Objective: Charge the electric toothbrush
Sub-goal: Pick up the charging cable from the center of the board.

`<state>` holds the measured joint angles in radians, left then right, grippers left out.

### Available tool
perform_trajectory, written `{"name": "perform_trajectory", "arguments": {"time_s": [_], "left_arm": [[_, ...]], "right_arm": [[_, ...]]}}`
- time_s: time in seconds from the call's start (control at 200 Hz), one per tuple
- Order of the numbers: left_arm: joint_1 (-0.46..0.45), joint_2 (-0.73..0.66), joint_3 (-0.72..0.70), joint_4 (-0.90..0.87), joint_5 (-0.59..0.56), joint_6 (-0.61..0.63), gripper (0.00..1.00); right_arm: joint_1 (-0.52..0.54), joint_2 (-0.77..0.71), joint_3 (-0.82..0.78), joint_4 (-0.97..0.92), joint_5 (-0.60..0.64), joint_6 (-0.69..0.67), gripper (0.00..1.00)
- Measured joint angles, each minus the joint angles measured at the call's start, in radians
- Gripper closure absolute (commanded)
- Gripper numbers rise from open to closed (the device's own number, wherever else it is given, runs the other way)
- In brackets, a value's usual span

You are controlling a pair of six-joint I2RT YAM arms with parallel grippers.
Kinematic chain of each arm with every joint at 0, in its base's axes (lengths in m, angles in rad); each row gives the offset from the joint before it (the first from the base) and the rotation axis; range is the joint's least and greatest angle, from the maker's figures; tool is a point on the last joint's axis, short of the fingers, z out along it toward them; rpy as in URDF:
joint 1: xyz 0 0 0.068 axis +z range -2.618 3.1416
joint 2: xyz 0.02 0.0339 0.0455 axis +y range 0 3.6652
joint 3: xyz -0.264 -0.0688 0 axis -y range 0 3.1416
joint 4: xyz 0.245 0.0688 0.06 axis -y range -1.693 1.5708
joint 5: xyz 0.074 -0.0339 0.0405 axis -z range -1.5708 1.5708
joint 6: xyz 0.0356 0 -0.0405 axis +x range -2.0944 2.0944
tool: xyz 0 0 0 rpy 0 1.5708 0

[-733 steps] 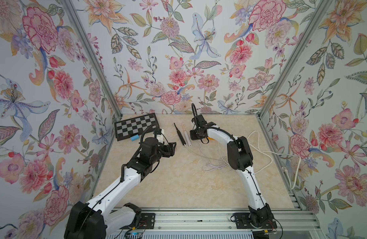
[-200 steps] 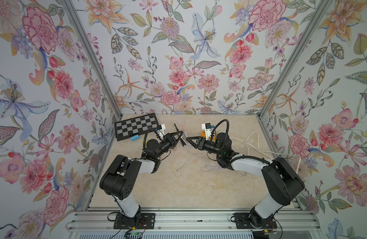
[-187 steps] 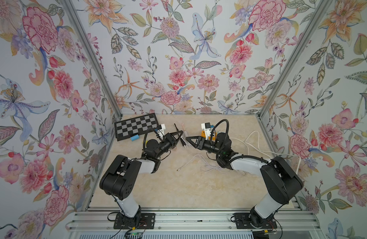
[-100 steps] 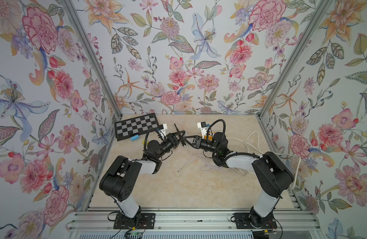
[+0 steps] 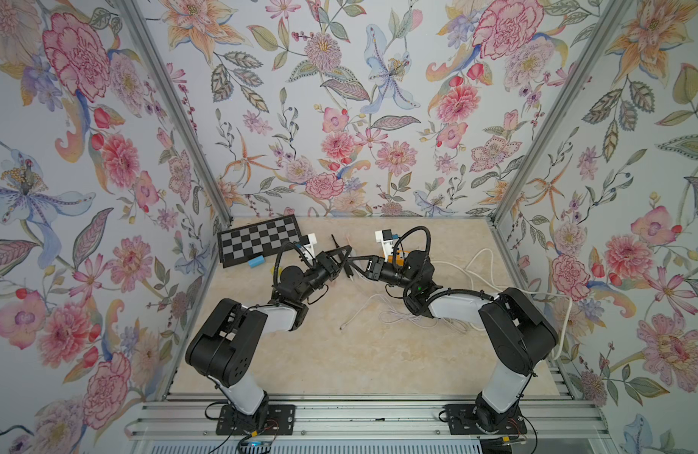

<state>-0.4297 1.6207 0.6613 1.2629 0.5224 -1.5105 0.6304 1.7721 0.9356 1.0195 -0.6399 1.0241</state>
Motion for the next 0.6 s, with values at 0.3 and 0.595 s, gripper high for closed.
{"name": "perform_trajectory", "arguments": {"time_s": [0.3, 0.595], "left_arm": [[-0.015, -0.343, 0.135, -0.684, -0.32, 0.515, 0.27], [-0.003, -0.36, 0.193, -1.019, -0.409, 1.2, 0.2]], "right_arm": [[-0.071, -0.169, -0.06, -0.251, 0.03, -0.19, 1.0], [-0.082, -0.231, 0.084, -0.844, 0.098, -0.578, 0.99]]}}
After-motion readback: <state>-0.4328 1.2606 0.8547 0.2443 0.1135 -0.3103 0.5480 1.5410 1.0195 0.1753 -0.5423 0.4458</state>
